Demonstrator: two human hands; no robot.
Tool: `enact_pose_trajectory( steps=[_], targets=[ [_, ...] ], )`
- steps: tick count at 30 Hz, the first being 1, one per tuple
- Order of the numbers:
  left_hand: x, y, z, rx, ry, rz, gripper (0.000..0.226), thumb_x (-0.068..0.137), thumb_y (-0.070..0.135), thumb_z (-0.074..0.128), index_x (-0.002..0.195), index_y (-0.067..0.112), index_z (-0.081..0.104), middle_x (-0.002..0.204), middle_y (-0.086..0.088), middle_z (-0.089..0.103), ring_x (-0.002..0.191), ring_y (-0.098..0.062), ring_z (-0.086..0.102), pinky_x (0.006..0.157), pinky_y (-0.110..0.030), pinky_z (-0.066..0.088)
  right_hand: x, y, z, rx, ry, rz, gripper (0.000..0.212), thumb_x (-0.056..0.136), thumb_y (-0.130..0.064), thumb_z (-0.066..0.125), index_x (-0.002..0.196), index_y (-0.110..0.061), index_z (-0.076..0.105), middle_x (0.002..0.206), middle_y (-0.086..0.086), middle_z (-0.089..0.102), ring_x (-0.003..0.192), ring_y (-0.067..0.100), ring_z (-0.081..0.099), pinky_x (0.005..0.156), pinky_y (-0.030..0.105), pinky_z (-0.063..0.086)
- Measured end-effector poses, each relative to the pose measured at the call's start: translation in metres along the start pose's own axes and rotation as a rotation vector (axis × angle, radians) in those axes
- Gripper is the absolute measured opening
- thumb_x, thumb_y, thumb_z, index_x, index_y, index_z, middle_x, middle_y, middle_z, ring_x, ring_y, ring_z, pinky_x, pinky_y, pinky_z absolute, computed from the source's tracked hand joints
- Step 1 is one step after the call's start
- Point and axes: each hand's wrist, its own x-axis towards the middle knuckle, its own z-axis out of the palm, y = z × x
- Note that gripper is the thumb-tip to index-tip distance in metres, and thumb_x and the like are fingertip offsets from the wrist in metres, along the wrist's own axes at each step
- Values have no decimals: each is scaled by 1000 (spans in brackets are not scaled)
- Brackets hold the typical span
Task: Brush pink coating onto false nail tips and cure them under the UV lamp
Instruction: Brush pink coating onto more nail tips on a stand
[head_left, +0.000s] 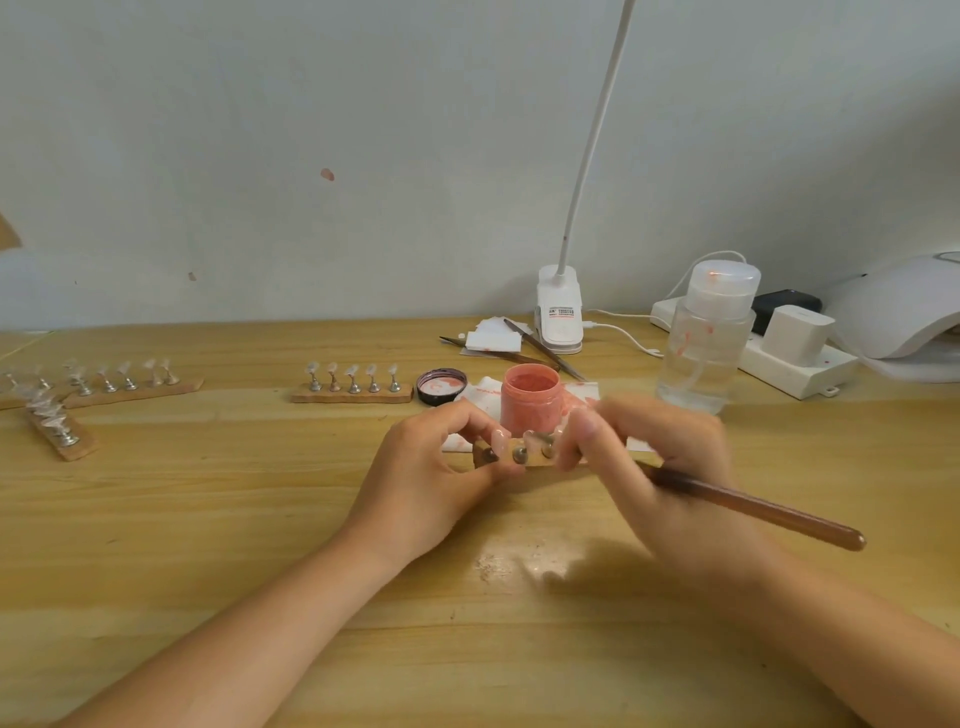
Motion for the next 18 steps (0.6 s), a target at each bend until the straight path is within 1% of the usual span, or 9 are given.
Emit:
enact_pose_trajectory(
  steps=[2,4,6,8,10,12,14,16,18],
  targets=[
    [0,1,-1,-3,2,-29,30,64,15,79,60,32,55,70,17,62,67,3,53,63,-9,39,6,5,-8,-36,100,22,24,86,-34,52,73,-20,66,64,-8,62,58,5,56,53,17,42],
    [0,2,-1,14,5,-37,30,64,17,79,60,33,54,74,18,63,69,4,54,64,-7,38,10,15,-18,-141,136,45,19,85,-35,61,79,-17,67,69,-10,63,63,4,56,58,15,43],
    [0,4,-1,21,4,-35,31,65,15,79,61,32,54,76,18,64,70,4,55,66,-5,38,8,26,-29,-320,71,62,14,86,-30,63,86,-17,68,75,-11,63,68,5,58,64,15,45],
    [0,4,-1,5,6,-38,32,65,11,80,61,30,54,76,17,64,70,4,57,66,-3,38,2,37,-39,-508,-40,101,14,84,-22,63,95,-15,67,84,-6,64,74,10,59,67,23,49],
    [0,5,-1,-14,5,-42,33,64,8,80,60,29,55,76,14,65,69,3,57,66,-3,39,-6,45,-48,-620,-158,196,23,83,-15,61,106,-15,65,94,3,65,83,18,61,71,30,50],
    [0,5,-2,-19,3,-45,33,64,7,80,60,28,54,77,12,65,67,3,57,65,-3,39,-12,50,-53,-677,-272,301,33,84,-12,55,116,-20,60,107,5,62,94,21,59,78,33,49],
    [0,6,-2,-13,2,-45,35,64,6,80,59,28,54,77,11,66,67,3,57,65,-4,39,-13,51,-55,-709,-314,339,34,88,-15,54,119,-28,57,113,1,60,100,18,56,81,31,48],
    [-1,6,-2,-7,7,-47,37,63,6,80,58,31,54,77,12,66,69,2,57,66,-4,40,-13,51,-55,-731,-317,292,32,90,-18,55,119,-31,58,115,-3,60,104,15,55,82,27,46],
    [-1,5,-3,-11,6,-56,36,62,7,80,56,32,56,77,13,67,70,2,58,67,-4,40,-12,53,-54,-752,-367,218,32,92,-17,52,119,-32,60,117,-7,61,107,12,53,81,21,41]
  ],
)
